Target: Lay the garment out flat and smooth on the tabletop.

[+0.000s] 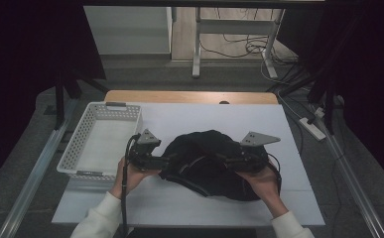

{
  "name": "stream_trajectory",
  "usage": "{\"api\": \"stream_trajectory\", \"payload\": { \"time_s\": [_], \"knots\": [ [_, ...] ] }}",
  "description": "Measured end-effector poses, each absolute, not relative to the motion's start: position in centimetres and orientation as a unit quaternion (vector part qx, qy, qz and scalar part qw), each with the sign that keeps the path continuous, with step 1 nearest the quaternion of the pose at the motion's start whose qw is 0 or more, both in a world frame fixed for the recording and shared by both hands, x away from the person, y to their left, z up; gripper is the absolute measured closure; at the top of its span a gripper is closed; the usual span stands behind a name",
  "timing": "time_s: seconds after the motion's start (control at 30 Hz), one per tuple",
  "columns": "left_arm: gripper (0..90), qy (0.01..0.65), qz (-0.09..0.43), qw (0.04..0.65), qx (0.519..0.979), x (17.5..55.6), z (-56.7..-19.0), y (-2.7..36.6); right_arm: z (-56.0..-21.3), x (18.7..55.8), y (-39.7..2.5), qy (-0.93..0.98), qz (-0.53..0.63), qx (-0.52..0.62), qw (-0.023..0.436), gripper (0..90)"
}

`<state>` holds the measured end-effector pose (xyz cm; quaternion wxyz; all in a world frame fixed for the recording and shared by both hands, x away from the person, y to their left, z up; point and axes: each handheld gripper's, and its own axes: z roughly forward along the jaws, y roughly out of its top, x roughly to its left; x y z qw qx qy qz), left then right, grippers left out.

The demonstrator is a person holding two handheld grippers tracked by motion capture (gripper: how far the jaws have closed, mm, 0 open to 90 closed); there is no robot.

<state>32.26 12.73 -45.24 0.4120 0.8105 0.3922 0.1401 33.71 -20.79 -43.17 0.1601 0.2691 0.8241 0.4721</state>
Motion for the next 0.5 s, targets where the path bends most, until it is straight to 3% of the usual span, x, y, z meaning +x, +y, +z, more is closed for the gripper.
{"api": "stream_trajectory", "payload": {
  "time_s": [0.5],
  "knots": [
    [22.0, 0.336, 0.113, 0.396, 0.847, 31.3, -45.9, 10.4, -47.5, 29.6, -19.6, 0.868, 0.418, 0.247, 0.108, 34.6]
  ]
}}
